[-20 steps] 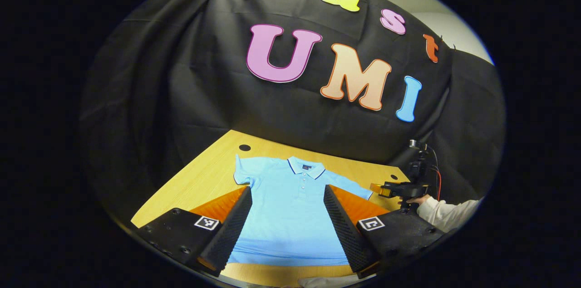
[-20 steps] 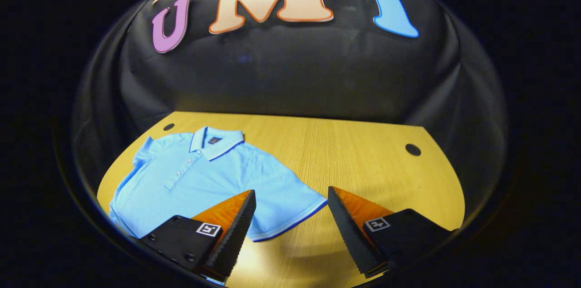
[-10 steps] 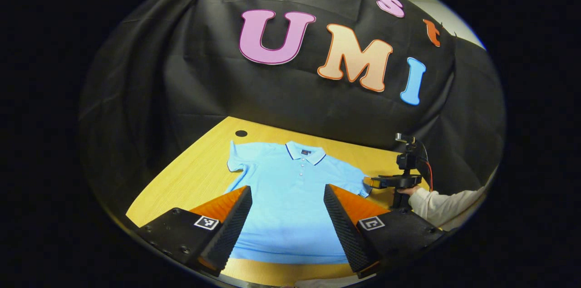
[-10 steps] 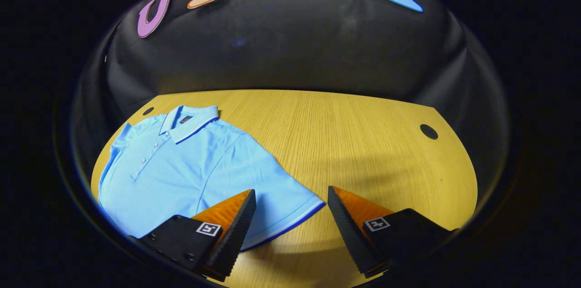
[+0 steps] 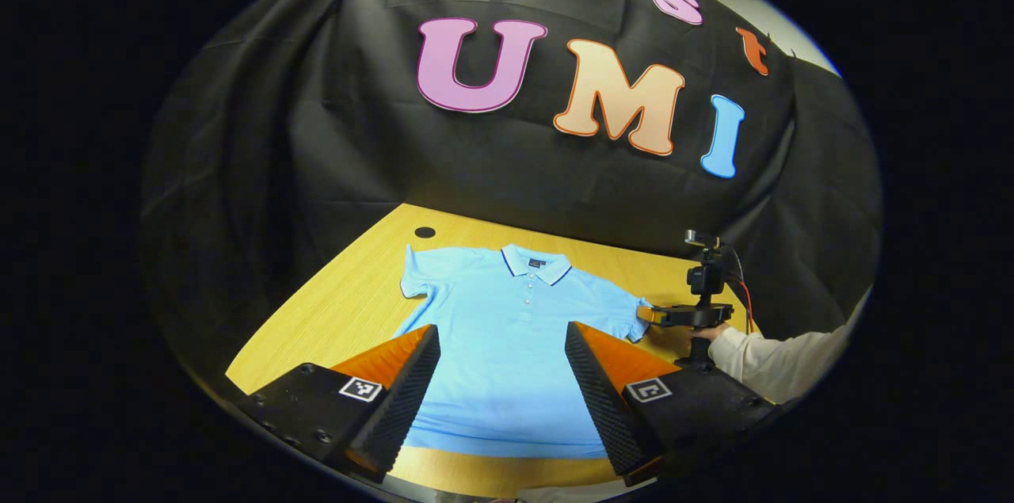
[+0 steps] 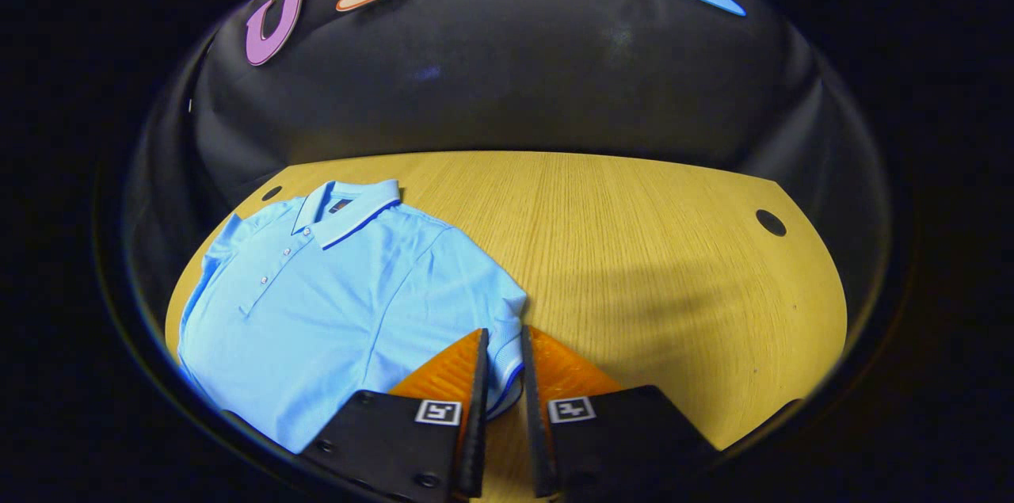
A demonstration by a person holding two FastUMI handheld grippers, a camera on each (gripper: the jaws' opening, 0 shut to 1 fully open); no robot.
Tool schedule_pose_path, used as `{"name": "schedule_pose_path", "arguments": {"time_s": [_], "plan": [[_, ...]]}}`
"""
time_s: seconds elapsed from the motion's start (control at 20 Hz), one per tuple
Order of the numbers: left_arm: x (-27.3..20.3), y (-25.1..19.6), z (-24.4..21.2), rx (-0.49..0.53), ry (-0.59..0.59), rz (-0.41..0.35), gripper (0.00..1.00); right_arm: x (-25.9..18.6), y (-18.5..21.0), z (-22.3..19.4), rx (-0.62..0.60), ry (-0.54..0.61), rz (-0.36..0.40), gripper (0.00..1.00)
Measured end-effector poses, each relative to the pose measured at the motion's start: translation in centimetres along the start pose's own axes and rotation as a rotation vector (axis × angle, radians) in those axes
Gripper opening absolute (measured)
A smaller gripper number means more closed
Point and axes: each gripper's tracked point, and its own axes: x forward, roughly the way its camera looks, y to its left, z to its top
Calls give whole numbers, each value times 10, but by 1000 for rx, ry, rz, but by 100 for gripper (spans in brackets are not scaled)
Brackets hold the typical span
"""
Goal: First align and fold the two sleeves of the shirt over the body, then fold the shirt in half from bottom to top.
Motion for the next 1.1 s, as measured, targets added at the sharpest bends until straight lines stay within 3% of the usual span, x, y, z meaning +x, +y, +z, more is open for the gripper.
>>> {"name": "schedule_pose_path", "arguments": {"time_s": [0.05, 0.15, 0.4, 0.65, 0.85, 1.1], "plan": [[-1, 0, 0, 1, 1, 0, 95, 2, 2, 0, 1, 1, -8, 14], [-2, 2, -1, -1, 3, 1, 95, -1, 6, 5, 16, -8, -17, 8], [0, 4, -3, -27, 0, -22, 95, -15, 41, 45, 131, -100, 25, 8], [14, 11, -3, -34, 16, -77, 95, -21, 134, 76, 203, -144, 189, 7], [27, 28, 3, -44, 23, -121, 95, 2, 198, 70, 229, -111, 249, 7], [50, 64, 11, -45, 32, -148, 95, 25, 224, 51, 286, -62, 240, 11]]}}
